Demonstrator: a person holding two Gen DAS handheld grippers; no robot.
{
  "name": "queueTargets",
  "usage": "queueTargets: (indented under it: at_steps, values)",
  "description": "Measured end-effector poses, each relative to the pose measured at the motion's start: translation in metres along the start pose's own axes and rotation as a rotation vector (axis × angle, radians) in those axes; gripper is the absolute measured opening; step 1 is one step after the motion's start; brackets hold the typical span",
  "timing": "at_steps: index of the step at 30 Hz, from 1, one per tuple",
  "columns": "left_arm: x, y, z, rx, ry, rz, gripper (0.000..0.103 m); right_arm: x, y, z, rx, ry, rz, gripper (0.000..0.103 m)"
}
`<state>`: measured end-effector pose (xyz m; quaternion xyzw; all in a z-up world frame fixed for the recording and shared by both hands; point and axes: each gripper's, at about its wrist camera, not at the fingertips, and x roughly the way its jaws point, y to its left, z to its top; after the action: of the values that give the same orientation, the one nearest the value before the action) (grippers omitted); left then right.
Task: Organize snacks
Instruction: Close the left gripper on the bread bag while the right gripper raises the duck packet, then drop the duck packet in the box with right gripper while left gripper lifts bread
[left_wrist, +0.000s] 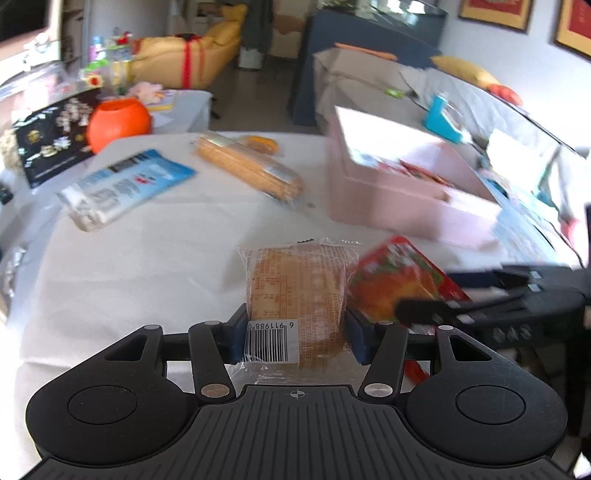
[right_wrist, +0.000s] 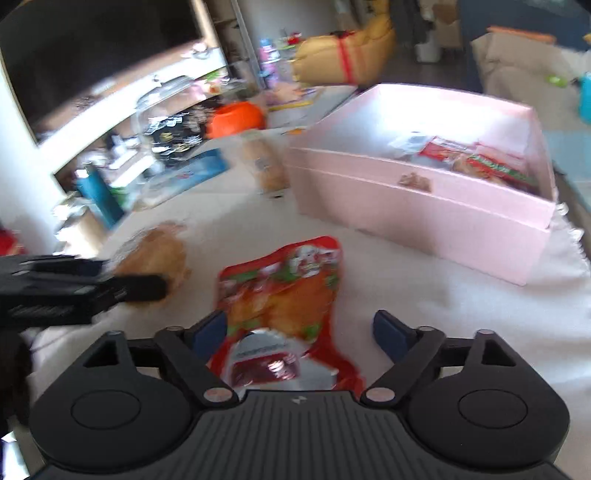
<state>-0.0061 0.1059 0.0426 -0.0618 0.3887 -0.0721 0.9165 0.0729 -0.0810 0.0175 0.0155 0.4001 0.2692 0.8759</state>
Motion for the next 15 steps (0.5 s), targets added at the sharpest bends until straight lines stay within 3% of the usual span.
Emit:
queueTargets:
  at_steps: [3,5,7,9,11,15]
  values:
    - [0.006,-0.011,-0.009,0.045,0.038,-0.025,0.058,-0.001,0.006,-0.005,-0.010,-0.003,-0.001,0.090]
    - [0.007,-0.013,-0.013,0.059,0.029,-0.024,0.058,-0.007,0.006,-0.010,-0.006,0.007,0.049,0.088]
    - [0.005,-0.007,-0.014,0.030,0.021,-0.031,0.058,-0.015,0.001,-0.013,0.036,0.028,0.128,0.076]
    - [0.002,0.001,-0.015,0.013,0.010,-0.006,0.058,-0.020,0.000,-0.013,0.086,0.061,0.208,0.052]
    - [-0.002,0.011,-0.018,-0.008,0.007,0.014,0.058,-0.025,0.006,-0.010,0.113,0.073,0.263,0.051]
    - [-0.010,0.028,-0.022,-0.058,0.000,0.005,0.058,-0.035,0.033,0.003,0.065,0.011,0.272,0.051]
